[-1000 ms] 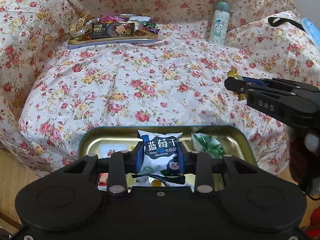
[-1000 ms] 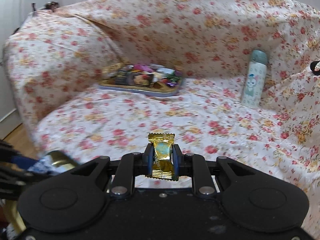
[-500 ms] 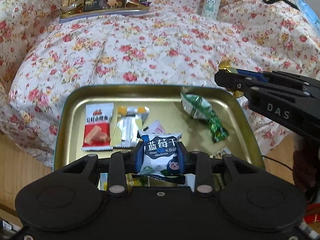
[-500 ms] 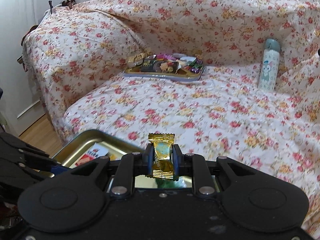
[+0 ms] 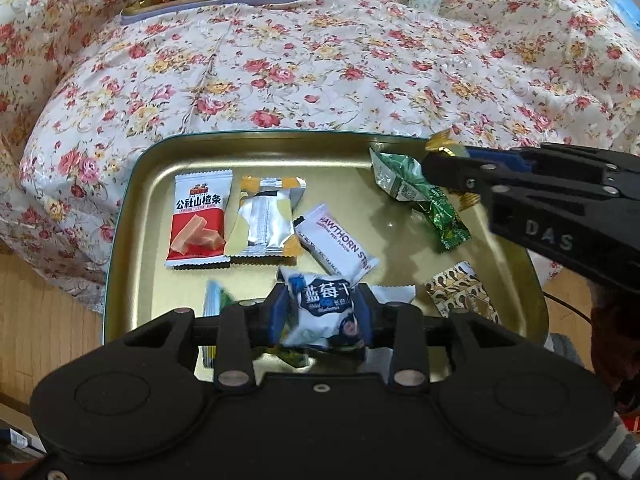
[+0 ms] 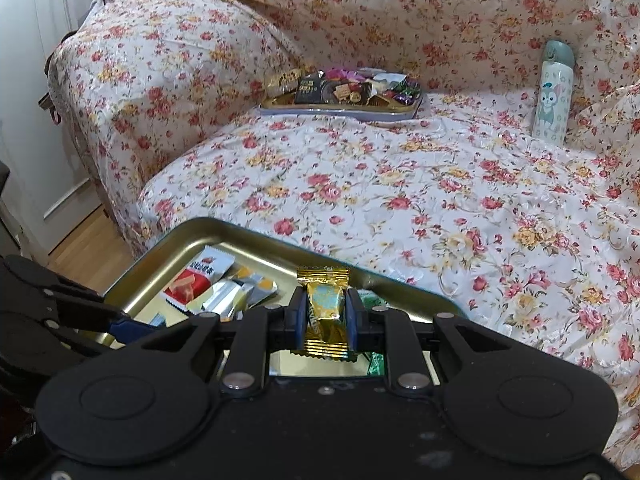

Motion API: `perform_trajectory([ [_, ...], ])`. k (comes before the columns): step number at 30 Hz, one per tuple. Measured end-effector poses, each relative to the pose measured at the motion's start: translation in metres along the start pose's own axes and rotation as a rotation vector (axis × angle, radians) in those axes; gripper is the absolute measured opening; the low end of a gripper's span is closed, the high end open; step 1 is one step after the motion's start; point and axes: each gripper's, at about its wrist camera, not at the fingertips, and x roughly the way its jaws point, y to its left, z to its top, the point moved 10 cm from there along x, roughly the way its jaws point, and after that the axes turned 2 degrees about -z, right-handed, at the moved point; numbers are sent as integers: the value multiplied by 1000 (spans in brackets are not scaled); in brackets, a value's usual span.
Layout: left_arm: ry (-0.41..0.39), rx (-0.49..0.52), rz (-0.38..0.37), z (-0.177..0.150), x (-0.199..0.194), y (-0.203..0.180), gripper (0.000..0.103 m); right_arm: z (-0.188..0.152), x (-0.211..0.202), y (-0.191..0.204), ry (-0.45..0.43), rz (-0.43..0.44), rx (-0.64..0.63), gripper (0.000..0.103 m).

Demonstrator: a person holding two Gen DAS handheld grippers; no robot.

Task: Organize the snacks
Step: 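Open both tools to drop the blueberry packet and gold candy into the tray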

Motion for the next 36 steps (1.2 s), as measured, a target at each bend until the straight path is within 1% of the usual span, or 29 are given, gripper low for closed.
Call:
perform_trajectory([
  [2,-10,-1,0,1,-2,0,56,-1,1,1,5,-1,-2,20],
  [6,-53,-3,36,4,-13,4,56,-1,3,5,19,5,-5,20],
  [10,-108,-10,120,7,-26,17,56,-2,7,7,44,-8,-20,21],
  [15,-155,-42,187,9,-38,31,57,-5,21,12,111,-29,-35,21],
  [17,-149,-61,190,8,-38,35,57,-8,27,15,143,-34,-50,21],
  [20,-138,-89,172,6,-36,37,57,-13,34,20,185,-36,-69,21],
  [27,-123,-100,166,1,-31,37,57,-20,47,23,238,-32,-56,22],
  [30,-125,-100,167,1,-32,37,57,-20,45,22,234,-38,-54,22],
  [33,-128,-102,171,2,-33,38,57,-18,38,22,222,-33,-53,27],
  [36,-133,-106,175,4,-34,38,57,-11,26,21,183,-39,-49,28],
])
